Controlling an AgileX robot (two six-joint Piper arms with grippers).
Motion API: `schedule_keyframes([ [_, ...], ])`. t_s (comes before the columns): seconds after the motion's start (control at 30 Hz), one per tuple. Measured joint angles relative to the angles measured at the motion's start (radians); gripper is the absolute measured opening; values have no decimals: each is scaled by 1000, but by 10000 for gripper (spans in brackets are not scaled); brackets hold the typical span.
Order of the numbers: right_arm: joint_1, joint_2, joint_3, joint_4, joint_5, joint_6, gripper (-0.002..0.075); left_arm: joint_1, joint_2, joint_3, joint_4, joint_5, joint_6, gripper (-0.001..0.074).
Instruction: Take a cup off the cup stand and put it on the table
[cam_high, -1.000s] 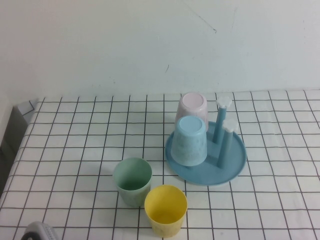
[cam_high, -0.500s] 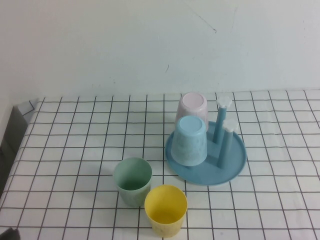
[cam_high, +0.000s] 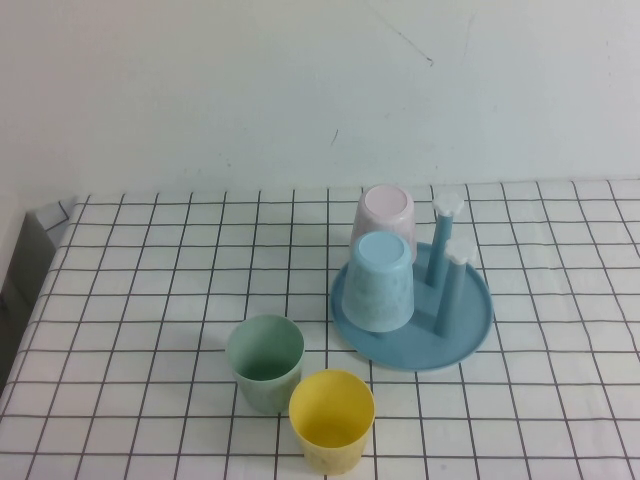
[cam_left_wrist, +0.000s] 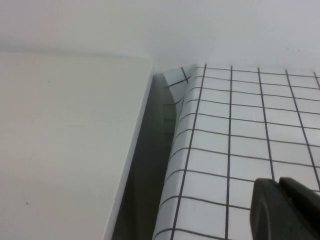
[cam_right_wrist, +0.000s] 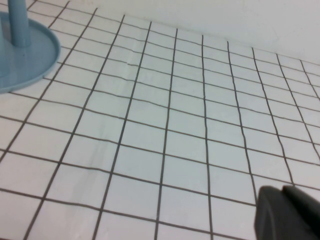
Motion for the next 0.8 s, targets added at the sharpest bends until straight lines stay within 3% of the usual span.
schedule_keyframes([
  [0.17,0,0,0,0,0,0,-1,2,0,0,-38,36,16,-2],
  [0.43,0,0,0,0,0,0,-1,-117,0,0,-69,54,95,-2],
  [0.8,0,0,0,0,0,0,-2,-126,0,0,-73,54,100,-2],
])
